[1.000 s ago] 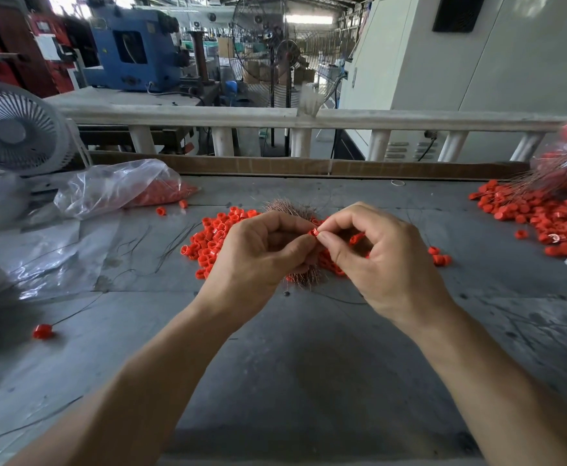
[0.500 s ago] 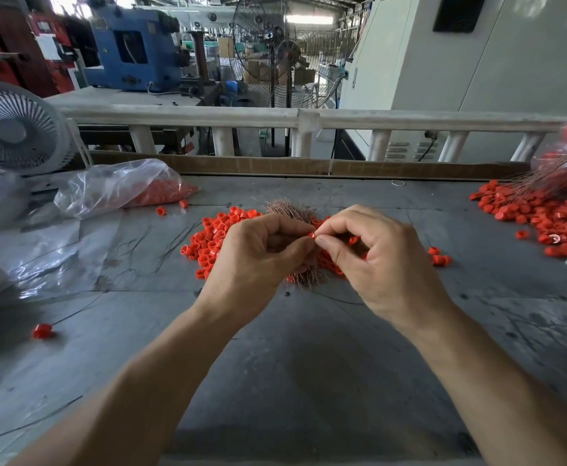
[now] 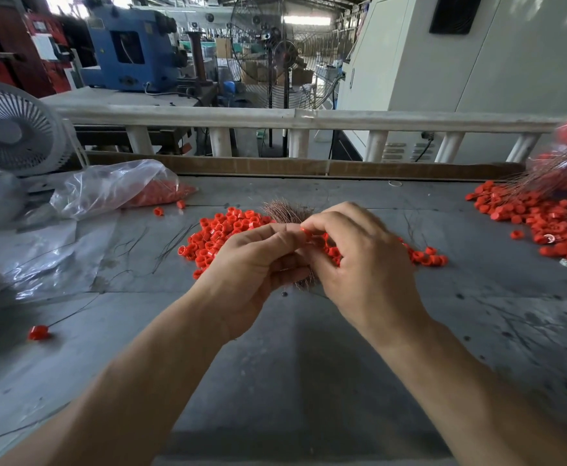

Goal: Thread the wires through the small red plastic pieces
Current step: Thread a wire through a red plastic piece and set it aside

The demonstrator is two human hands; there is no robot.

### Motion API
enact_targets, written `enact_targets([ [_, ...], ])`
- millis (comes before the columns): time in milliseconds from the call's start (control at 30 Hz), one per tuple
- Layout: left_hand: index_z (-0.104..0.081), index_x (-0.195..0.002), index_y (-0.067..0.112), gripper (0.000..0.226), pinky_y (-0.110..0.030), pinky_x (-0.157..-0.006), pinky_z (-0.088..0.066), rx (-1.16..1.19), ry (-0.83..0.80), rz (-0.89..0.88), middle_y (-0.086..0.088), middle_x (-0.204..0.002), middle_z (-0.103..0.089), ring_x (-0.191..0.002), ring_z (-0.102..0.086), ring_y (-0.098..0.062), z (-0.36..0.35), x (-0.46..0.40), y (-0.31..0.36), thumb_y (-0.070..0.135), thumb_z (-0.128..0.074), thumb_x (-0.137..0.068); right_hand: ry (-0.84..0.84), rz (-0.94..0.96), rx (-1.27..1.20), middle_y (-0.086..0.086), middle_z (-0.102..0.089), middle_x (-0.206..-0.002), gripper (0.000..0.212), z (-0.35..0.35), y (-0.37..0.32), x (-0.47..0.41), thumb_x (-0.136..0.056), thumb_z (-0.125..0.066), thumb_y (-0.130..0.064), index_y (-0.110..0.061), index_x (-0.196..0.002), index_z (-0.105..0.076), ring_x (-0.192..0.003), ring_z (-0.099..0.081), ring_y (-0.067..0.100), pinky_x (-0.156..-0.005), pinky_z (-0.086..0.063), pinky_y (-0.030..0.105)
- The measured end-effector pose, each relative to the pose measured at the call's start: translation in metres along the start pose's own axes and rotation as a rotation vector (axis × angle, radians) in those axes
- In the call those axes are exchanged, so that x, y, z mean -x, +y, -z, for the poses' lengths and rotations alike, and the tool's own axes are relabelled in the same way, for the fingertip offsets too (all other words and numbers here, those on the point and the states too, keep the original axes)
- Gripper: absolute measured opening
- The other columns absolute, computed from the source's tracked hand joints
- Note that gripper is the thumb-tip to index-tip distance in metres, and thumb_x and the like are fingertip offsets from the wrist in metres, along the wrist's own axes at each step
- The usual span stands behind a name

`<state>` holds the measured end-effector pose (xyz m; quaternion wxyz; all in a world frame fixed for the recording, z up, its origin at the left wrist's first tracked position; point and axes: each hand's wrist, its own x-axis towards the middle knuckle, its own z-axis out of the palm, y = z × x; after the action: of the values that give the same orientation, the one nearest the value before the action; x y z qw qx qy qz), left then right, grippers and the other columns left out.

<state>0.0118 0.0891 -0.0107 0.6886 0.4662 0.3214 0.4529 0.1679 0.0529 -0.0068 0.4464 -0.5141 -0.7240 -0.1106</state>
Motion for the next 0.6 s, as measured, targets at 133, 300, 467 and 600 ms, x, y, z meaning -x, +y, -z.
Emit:
enact_targets([
  [133,-0.068,-0.119,-0.004,0.033,-0.046,-0.104,-0.049,0.005,-0.006,0.059,-0.020,-0.110,-0.064,-0.103,-0.060,-0.030,-0.0007,0.0001,0.0021,0.016,-0.064,-0.093,0.028,0.006,0.045,-0.006,-0.065,-0.094,0.007,0.0000,-0.0008,0.0016,-0.090,-0.074,-0.019,-0.017,-0.097,-0.073,-0.091,-0.062,0.015,-0.071,-0.050,0.026],
  [300,-0.071,-0.113,0.001,0.024,-0.038,-0.090,-0.056,-0.002,0.001,0.069,-0.020,-0.106,-0.071,-0.096,-0.068,-0.027,-0.0003,-0.0007,0.0046,0.015,-0.057,-0.099,0.058,0.015,0.071,-0.004,-0.065,-0.090,0.009,0.0007,0.0001,0.0013,-0.092,-0.068,-0.023,-0.015,-0.092,-0.072,-0.088,-0.062,0.017,-0.070,-0.049,0.026],
  [467,-0.074,-0.104,0.002,0.021,-0.042,-0.091,-0.056,-0.063,0.002,0.073,-0.020,-0.101,-0.071,-0.093,-0.068,-0.028,-0.0026,0.0015,0.0055,0.014,-0.057,-0.100,0.115,0.041,0.045,-0.002,-0.065,-0.085,0.006,0.0014,0.0006,0.0016,-0.091,-0.072,-0.017,-0.013,-0.086,-0.072,-0.083,-0.061,0.020,-0.071,-0.050,0.034],
  [600,-0.071,-0.103,-0.001,0.022,-0.039,-0.085,-0.058,-0.070,-0.017,0.046,-0.020,-0.097,-0.070,-0.089,-0.067,-0.028,-0.0041,0.0027,0.0063,0.016,-0.059,-0.098,0.132,0.049,0.010,-0.001,-0.067,-0.085,0.004,-0.0001,0.0025,0.0022,-0.089,-0.075,-0.014,-0.011,-0.087,-0.074,-0.083,-0.063,0.022,-0.071,-0.053,0.037],
])
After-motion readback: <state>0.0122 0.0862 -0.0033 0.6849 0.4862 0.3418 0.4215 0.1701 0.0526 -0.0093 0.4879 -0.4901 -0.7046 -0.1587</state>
